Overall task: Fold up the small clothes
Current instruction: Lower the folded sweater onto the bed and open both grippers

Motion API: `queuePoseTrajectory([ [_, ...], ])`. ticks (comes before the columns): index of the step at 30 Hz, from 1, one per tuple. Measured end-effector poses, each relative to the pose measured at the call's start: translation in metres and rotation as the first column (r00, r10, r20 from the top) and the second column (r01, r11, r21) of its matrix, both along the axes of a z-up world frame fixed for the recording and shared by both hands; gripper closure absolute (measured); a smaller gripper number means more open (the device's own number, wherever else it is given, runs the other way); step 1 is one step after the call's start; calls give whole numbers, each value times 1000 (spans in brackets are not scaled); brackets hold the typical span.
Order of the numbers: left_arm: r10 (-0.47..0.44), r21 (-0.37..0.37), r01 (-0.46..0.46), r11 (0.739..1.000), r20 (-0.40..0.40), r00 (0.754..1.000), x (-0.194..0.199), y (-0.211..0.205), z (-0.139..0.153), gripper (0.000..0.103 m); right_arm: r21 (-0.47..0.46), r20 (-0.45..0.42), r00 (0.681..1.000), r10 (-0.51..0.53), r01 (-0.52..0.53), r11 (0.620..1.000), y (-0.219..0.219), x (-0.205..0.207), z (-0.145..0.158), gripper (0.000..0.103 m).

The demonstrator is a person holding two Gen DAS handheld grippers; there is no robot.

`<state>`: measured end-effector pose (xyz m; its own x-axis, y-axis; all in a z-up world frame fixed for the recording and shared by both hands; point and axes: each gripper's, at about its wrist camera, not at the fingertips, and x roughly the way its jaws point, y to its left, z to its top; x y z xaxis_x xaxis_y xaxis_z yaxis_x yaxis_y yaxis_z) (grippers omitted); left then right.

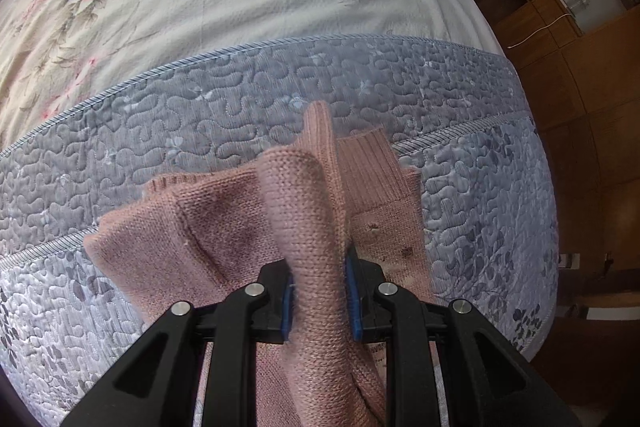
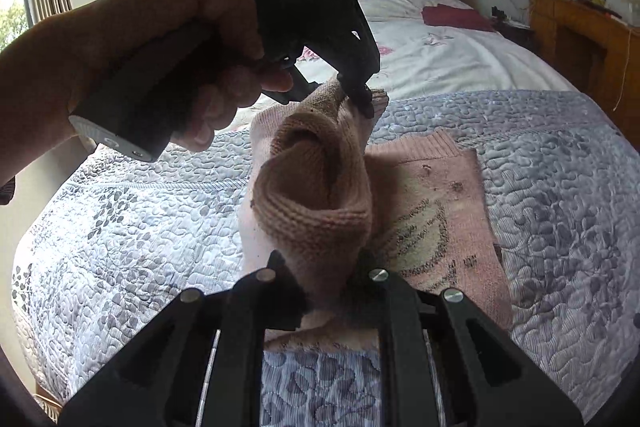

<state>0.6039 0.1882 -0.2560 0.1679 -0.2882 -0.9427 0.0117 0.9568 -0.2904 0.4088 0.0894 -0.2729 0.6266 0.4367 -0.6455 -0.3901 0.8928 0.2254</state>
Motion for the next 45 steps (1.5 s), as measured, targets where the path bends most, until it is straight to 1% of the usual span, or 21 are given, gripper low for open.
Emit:
queuePoseTrajectory([
  [4, -10, 21, 10, 1000, 13, 1000, 0, -23, -4, 82, 23, -14, 1000, -28, 29, 999, -21, 2, -7, 92],
  [10, -3, 96, 2, 995, 18, 1000, 1, -53, -14, 82, 86, -69, 996, -58, 64, 994, -53, 8, -19, 93],
  [14, 10, 170, -14, 985, 19, 1000, -1, -72, -24, 82, 169, -143, 988, -61, 85, 982, -74, 13, -32, 93],
  [19, 10, 236, -20, 972, 43, 999, -3, -96, -33, 82, 212, -175, 983, -60, 97, 972, -93, 14, -44, 94],
  [21, 8, 270, -25, 963, 62, 998, -4, -104, -39, 81, 271, -216, 976, -39, 98, 958, -103, 18, -52, 94],
  [22, 12, 263, -32, 964, 75, 997, -5, -107, -41, 80, 294, -236, 971, -29, 100, 950, -108, 21, -57, 94],
  [23, 20, 235, -41, 971, 93, 995, -5, -107, -43, 75, 313, -255, 967, -25, 107, 944, -113, 24, -61, 94],
  [24, 32, 176, -52, 983, 115, 993, -7, -107, -45, 64, 327, -276, 961, -17, 110, 938, -118, 28, -67, 93],
  [25, 49, 91, -62, 994, 138, 989, -10, -103, -46, 56, 333, -295, 956, -9, 112, 936, -121, 30, -71, 93],
  [26, 75, -4, -76, 997, 167, 983, -14, -98, -48, 40, 332, -312, 950, -1, 110, 937, -123, 33, -75, 92],
  [27, 104, -91, -88, 992, 189, 976, -19, -92, -50, 30, 341, -331, 943, 17, 103, 934, -125, 35, -79, 92],
  [30, 193, -259, -135, 956, 212, 958, -33, -71, -50, 28, 420, -374, 923, 93, 79, 904, -134, 41, -84, 80],
  [32, 245, -361, -162, 918, 198, 949, -42, -50, -46, 27, 453, -378, 918, 119, 72, 889, -141, 45, -81, 56],
  [35, 289, -437, -176, 882, 207, 935, -60, -18, -31, 26, 499, -405, 893, 196, 36, 866, -139, 56, -78, 35],
  [37, 289, -452, -161, 877, 230, 929, -76, 0, -19, 25, 481, -420, 880, 222, 9, 877, -132, 65, -76, 33],
  [38, 287, -452, -154, 879, 242, 927, -85, 9, -14, 24, 474, -424, 876, 230, -1, 881, -129, 70, -76, 35],
  [39, 279, -453, -144, 880, 248, 928, -92, 16, -10, 24, 473, -434, 867, 244, -11, 881, -126, 74, -77, 41],
  [40, 268, -457, -131, 880, 247, 931, -101, 24, -7, 24, 473, -445, 862, 244, -5, 881, -128, 79, -79, 78],
  [41, 254, -467, -115, 877, 246, 936, -109, 31, -6, 24, 477, -463, 855, 234, 18, 878, -132, 85, -82, 89],
  [43, 216, -457, -78, 886, 258, 942, -126, 42, -7, 24, 460, -514, 836, 191, 82, 884, -146, 91, -96, 90],
  [45, 190, -461, -50, 886, 264, 946, -141, 51, -14, 23, 474, -532, 816, 225, 67, 878, -149, 90, -108, 90],
])
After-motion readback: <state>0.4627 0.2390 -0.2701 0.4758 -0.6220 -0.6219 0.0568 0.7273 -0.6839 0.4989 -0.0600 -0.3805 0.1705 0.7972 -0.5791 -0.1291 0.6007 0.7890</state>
